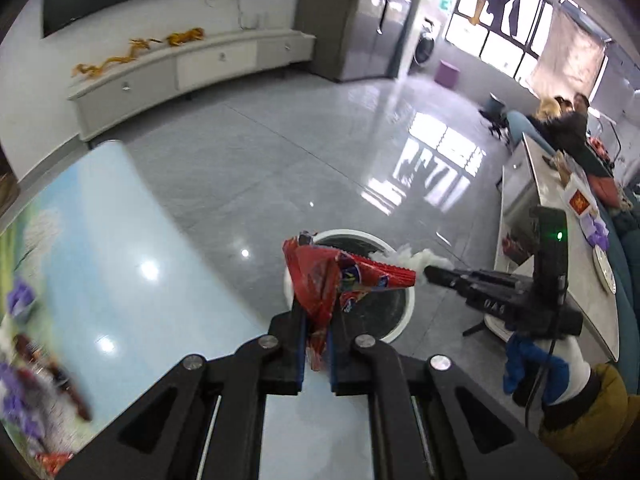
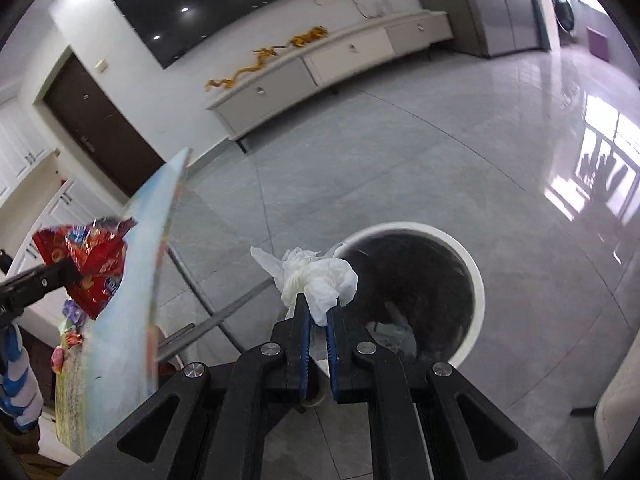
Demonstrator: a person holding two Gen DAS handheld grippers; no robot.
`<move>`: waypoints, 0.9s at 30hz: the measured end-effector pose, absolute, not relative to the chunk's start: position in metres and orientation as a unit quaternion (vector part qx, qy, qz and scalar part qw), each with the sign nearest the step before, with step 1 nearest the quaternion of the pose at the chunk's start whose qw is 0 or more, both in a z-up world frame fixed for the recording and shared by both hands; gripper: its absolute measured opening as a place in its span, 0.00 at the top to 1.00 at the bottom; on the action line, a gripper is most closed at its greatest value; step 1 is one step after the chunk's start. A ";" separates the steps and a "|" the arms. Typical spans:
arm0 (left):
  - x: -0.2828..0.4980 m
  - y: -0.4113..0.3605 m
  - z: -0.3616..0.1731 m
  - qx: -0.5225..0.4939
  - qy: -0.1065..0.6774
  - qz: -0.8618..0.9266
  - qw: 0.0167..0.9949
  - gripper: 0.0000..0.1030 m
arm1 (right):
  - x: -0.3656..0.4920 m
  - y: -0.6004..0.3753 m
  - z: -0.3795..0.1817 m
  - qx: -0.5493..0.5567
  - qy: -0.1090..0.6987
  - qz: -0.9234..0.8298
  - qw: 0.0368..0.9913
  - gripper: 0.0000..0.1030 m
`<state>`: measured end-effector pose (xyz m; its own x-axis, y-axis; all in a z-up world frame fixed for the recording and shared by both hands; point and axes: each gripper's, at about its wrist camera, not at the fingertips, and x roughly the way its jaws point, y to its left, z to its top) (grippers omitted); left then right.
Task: Collect trash
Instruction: 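Carry the red wrapper and white tissue to the bin and release both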
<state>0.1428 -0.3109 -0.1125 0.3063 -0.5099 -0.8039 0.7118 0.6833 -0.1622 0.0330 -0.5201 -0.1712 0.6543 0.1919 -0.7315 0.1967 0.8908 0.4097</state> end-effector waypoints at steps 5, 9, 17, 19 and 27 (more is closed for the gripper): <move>0.161 -0.376 -0.139 0.130 0.474 -0.381 0.783 0.91 | 0.047 -0.542 -0.193 0.244 0.435 -0.013 0.867 0.92; 0.177 -0.405 -0.159 0.122 0.494 -0.378 0.773 0.91 | 0.064 -0.553 -0.206 0.241 0.447 -0.022 0.861 0.90; 0.198 -0.417 -0.180 0.089 0.517 -0.380 0.762 0.48 | 0.073 -0.559 -0.225 0.230 0.466 -0.044 0.853 0.49; 0.197 -0.414 -0.179 0.085 0.517 -0.379 0.763 0.48 | 0.070 -0.561 -0.226 0.232 0.468 -0.048 0.852 0.49; 0.178 -0.381 -0.143 0.080 0.468 -0.370 0.799 0.48 | 0.051 -0.557 -0.205 0.235 0.445 -0.048 0.863 0.49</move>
<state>0.1783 -0.3813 -0.1429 0.2893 -0.5160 -0.8063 0.6657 0.7137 -0.2179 0.0511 -0.5568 -0.2051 0.6001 0.1264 -0.7899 0.2914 0.8850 0.3631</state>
